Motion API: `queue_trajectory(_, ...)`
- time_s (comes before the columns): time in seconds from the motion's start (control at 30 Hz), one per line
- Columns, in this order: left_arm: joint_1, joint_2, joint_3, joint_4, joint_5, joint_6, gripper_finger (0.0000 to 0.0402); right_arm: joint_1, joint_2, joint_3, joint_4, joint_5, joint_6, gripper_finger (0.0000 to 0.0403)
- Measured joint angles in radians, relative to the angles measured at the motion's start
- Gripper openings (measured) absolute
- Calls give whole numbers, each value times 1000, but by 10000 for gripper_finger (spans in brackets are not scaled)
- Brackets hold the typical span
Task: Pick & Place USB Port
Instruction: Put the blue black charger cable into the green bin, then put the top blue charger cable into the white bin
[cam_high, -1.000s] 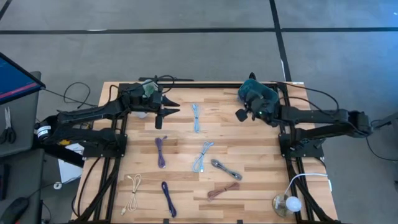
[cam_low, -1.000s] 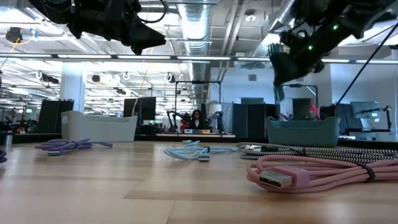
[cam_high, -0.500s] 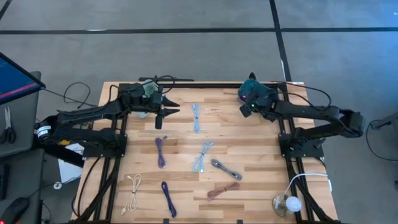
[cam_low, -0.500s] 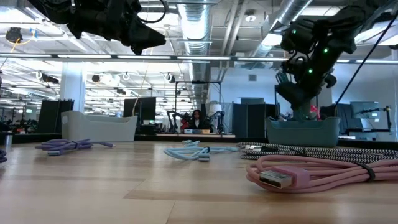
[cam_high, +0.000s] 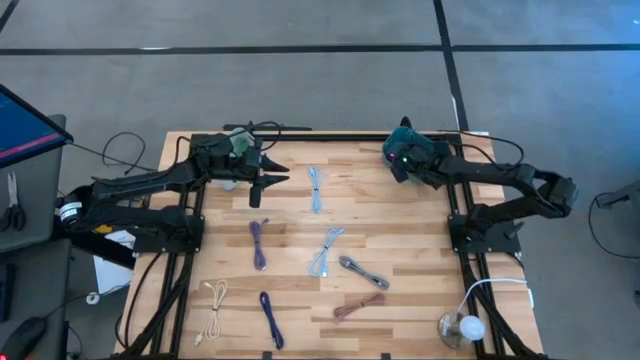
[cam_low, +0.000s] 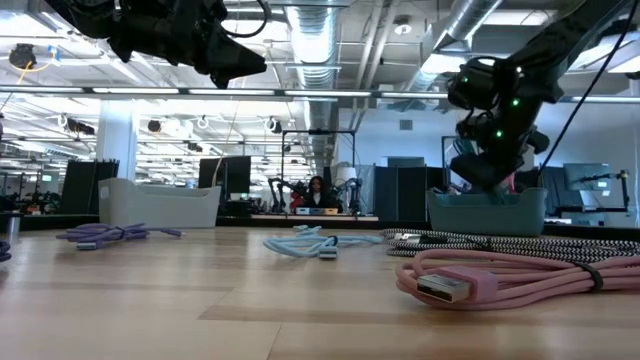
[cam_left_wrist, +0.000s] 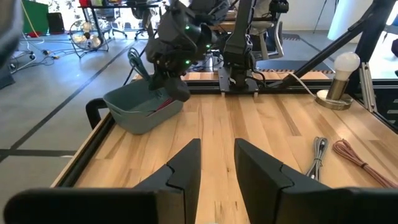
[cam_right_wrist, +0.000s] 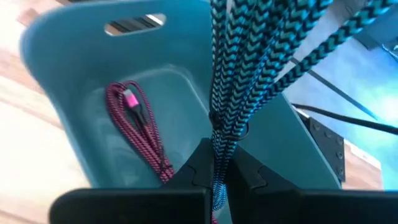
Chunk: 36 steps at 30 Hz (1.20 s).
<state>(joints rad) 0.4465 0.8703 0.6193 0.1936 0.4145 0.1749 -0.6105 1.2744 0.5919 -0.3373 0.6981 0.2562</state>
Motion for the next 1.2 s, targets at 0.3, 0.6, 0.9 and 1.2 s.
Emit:
queue_trajectory(0.3,0,0,0,-7,0,0,97,-50,9,0,-35,-83,11,7)
queue_trajectory(0.6,0,0,0,-12,-2,0,97,-87,9,0,-67,-159,33,40)
queue_trajectory(0.9,0,0,0,-14,-2,0,97,-87,8,0,-67,-174,9,88)
queue_trajectory(1.2,0,0,0,-15,-2,0,97,-50,8,80,-67,-175,-27,92)
